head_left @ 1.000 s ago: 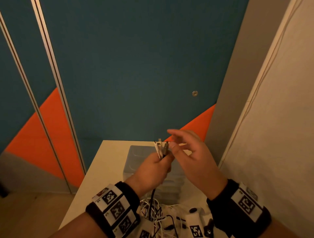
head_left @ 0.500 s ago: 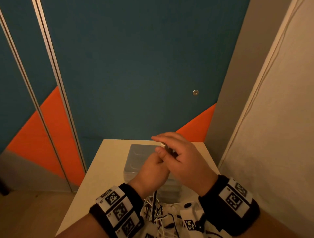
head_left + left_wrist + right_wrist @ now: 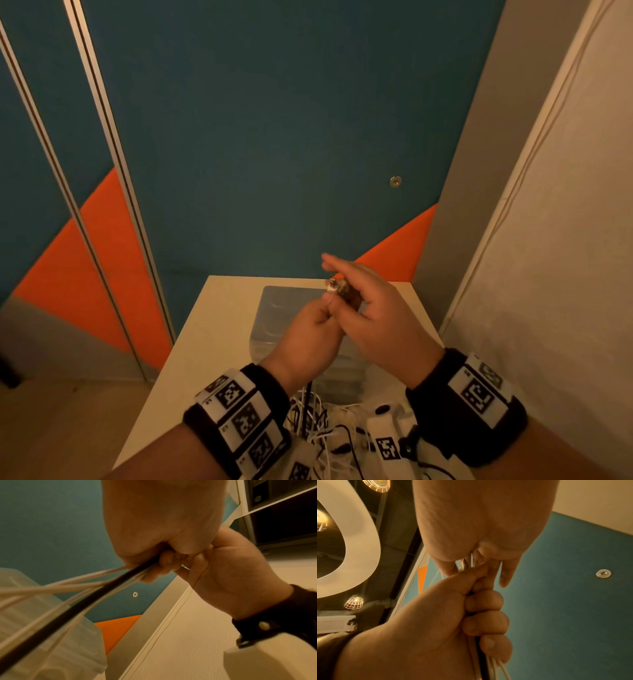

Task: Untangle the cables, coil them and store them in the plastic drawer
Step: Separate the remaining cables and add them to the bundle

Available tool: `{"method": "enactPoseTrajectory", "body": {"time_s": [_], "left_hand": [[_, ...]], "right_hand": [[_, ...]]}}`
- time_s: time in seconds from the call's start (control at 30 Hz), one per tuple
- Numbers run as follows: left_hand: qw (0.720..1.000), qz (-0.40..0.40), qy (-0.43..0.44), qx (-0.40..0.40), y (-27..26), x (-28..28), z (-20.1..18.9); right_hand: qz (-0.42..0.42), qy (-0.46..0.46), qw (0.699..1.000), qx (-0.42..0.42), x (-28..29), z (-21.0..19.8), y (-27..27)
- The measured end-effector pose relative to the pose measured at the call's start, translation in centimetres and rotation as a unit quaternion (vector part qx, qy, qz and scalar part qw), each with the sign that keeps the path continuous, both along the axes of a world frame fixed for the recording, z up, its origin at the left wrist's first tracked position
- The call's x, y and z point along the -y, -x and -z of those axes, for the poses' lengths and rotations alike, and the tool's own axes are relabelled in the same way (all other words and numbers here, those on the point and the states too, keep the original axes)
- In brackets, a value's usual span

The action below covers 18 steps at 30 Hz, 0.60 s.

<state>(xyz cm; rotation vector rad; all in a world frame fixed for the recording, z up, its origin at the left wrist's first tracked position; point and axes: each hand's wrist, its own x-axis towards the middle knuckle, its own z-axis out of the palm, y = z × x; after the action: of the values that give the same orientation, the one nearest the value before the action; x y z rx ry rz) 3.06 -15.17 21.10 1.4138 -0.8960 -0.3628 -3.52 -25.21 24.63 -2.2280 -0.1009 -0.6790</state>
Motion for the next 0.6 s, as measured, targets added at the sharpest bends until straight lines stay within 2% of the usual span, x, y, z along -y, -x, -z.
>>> {"method": "enactPoseTrajectory", "body": {"time_s": [0.1,0.2,0.5,0.6], "left_hand": [[1.0,-0.005,-0.026,0.015,-0.2,-0.1,-0.1],[0.999,0.001,-0.036,0.012,0.5,-0.2,-0.4],[0.996,-0.003,-0.047,-0.078,-0.2,-0.1,0.4],[0.995,-0.003,-0.065,-0.072,-0.6,-0.3,0.2]], "right_hand": [[0.012,-0.031,0.996,-0.083,0.1,0.6,-0.2],[0.032,-0.032,0.997,-0.064,0.2,0.6,-0.6],[-0.024,-0.014,0.997,-0.075,0.0,0.4,-0.4],[-0.027,-0.026,0.996,-0.08,0.1,0.3,-0.7]]}}
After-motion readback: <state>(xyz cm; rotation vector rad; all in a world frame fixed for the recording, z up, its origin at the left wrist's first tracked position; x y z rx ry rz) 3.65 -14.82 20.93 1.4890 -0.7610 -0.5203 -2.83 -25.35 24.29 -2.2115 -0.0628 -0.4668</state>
